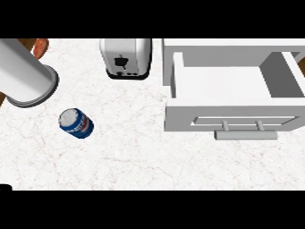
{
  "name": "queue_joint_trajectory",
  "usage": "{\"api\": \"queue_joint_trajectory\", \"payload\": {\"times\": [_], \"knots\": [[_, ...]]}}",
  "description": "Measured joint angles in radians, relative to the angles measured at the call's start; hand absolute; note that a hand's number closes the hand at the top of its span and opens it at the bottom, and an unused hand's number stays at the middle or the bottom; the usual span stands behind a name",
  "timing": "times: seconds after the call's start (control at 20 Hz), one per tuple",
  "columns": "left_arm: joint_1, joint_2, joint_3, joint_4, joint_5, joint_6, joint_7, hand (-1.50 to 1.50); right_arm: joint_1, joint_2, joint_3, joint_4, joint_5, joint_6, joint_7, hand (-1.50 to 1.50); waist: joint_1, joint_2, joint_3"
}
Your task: Pick up the can, place it into the drawer and close the drawer
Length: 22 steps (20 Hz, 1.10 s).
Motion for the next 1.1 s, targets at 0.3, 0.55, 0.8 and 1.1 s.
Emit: {"api": "queue_joint_trajectory", "payload": {"times": [0.3, 0.55, 0.8, 1.1], "knots": [[-0.051, -0.013, 0.006, 0.084, 0.031, 0.017, 0.007, -1.5, 0.04, 0.011, -0.058, -0.007, -0.043, 0.067, -0.022, -1.5, -0.002, 0.0, 0.0], [-0.121, -0.014, -0.007, 0.182, 0.021, 0.04, -0.002, -1.5, 0.058, 0.03, -0.077, -0.045, -0.059, 0.093, 0.0, -1.5, -0.004, 0.001, 0.0], [-0.154, -0.047, -0.056, 0.295, -0.051, 0.053, -0.08, -1.5, 0.05, 0.03, -0.115, -0.033, -0.076, 0.122, 0.003, -1.5, -0.004, 0.001, 0.0], [-0.149, -0.081, -0.091, 0.425, -0.117, 0.048, -0.208, -1.5, 0.068, 0.041, -0.165, -0.021, -0.106, 0.179, -0.004, -1.5, -0.004, 0.001, 0.0]]}}
